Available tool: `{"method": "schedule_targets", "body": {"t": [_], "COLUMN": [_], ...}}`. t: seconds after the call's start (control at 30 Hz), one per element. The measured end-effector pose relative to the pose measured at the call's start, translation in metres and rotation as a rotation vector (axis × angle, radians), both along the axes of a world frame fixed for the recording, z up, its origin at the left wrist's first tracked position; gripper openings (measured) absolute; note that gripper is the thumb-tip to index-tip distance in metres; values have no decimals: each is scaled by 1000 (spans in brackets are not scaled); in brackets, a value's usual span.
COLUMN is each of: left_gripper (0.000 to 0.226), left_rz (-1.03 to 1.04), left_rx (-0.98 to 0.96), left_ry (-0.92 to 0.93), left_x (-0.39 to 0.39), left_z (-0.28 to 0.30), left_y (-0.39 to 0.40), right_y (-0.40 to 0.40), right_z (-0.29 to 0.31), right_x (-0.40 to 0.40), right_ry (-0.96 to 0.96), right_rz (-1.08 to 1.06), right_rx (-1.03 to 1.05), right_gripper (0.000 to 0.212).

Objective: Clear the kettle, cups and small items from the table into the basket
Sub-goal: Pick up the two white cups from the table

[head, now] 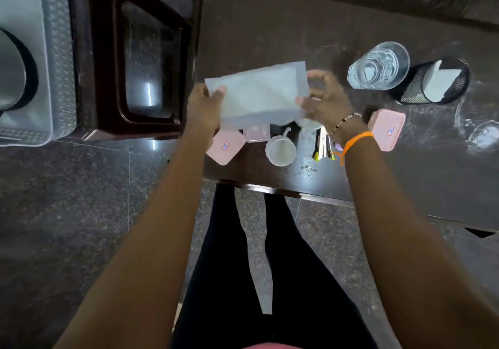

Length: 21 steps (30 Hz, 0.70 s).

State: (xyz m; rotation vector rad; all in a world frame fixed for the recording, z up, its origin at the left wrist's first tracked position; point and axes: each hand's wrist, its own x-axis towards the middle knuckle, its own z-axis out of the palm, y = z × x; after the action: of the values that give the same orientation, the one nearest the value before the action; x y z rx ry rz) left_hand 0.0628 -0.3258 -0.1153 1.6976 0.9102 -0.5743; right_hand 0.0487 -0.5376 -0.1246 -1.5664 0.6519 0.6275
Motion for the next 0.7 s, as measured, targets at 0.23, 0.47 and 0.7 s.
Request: {"method": "schedule_targets", "body": {"t": [0.23,0.47,0.7], "left_gripper": [14,19,24], "left_rz": [-104,-364,-498], "left_rx": [-93,-13,55], "left_ry": [157,183,101], "left_x": [10,-12,-23], "left_z": [-17,-32,-35], "left_y": [-21,-35,-47], "right_y": [-15,-6,-8], "right_z": [-40,-57,-59], "right_x": [43,41,60], "right_ry": [-180,163,-22], "right_rz": [-435,463,816], "right_rx": [-401,-1054,-811], "right_gripper": [38,39,29]}}
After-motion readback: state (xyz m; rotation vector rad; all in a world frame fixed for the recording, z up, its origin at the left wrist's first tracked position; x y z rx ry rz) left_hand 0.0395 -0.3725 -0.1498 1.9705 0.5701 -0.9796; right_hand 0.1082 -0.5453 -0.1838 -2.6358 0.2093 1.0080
